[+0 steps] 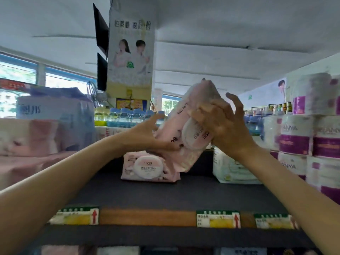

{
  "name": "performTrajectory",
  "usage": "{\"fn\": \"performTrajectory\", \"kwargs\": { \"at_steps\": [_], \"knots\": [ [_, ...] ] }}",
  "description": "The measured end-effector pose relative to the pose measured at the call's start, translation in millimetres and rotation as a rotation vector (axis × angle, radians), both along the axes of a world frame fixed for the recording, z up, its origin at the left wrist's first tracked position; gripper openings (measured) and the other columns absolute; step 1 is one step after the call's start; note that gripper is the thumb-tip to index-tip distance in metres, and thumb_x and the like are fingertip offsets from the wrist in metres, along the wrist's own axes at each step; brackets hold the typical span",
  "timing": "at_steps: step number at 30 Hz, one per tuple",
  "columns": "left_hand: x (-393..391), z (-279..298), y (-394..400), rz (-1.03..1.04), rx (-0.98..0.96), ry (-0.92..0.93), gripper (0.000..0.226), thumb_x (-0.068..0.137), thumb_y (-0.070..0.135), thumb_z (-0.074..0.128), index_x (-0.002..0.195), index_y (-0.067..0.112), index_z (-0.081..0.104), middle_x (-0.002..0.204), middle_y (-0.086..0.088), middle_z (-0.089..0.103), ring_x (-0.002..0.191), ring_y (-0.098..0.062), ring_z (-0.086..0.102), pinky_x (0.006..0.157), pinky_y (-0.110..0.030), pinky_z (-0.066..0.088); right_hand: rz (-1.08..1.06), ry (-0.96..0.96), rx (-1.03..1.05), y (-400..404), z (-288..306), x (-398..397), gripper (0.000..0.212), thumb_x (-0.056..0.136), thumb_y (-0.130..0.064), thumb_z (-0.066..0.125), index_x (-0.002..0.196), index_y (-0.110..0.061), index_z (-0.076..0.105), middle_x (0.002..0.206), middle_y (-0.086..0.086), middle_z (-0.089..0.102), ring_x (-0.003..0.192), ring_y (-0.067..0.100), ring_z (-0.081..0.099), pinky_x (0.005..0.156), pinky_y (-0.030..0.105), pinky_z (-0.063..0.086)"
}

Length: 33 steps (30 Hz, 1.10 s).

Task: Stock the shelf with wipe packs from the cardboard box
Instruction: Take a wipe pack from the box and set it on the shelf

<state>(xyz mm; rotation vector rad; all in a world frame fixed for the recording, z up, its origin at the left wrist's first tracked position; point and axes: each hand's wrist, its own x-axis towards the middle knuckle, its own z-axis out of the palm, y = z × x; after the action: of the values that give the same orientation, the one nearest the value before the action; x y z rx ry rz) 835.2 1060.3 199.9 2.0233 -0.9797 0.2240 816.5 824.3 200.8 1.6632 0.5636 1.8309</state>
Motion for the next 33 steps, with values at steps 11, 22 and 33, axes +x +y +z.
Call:
{"fn": "performTrajectory", "kwargs": {
  "at_steps": [11, 22, 33],
  "knots": [
    [32.9, -20.4, -37.4, 0.296, -0.571, -0.167, 0.107, 0.050, 0.048, 0.084, 0.134, 0.013, 0.027, 0.127, -0.010, 0.052, 0.113, -0.022, 0.058, 0.088, -0.038, 0.054, 0.745, 1.066, 0.979, 81.4, 14.5, 7.1, 0.094, 0.068, -0.043, 0.077, 0.139, -0.018, 0.021, 0.125, 0.004, 0.047, 0.114, 0.021, 0.049, 0.092, 0.035, 0.046],
    [101.9, -9.4, 49.1, 0.583, -0.344, 0.019, 0.071, 0.083, 0.015, 0.066, 0.139, 0.004, 0.024, 0.116, -0.007, 0.052, 0.095, -0.022, 0.056, 0.078, -0.032, 0.048, -0.028, 0.284, 0.308, 68.2, 22.8, 95.6, 0.107, 0.038, -0.035, 0.085, 0.132, -0.022, 0.033, 0.112, 0.010, 0.050, 0.097, 0.030, 0.046, 0.077, 0.042, 0.046],
    [152.8, -58.5, 31.6, 0.527, -0.021, 0.232, 0.082, 0.086, 0.014, 0.061, 0.147, 0.017, 0.006, 0.132, -0.010, 0.050, 0.121, -0.027, 0.050, 0.092, -0.033, 0.044, -0.123, 0.477, 0.089, 75.8, -49.5, 189.6, 0.114, 0.032, -0.060, 0.080, 0.129, -0.020, 0.038, 0.101, 0.004, 0.060, 0.085, 0.024, 0.057, 0.066, 0.037, 0.052]
  ]
}}
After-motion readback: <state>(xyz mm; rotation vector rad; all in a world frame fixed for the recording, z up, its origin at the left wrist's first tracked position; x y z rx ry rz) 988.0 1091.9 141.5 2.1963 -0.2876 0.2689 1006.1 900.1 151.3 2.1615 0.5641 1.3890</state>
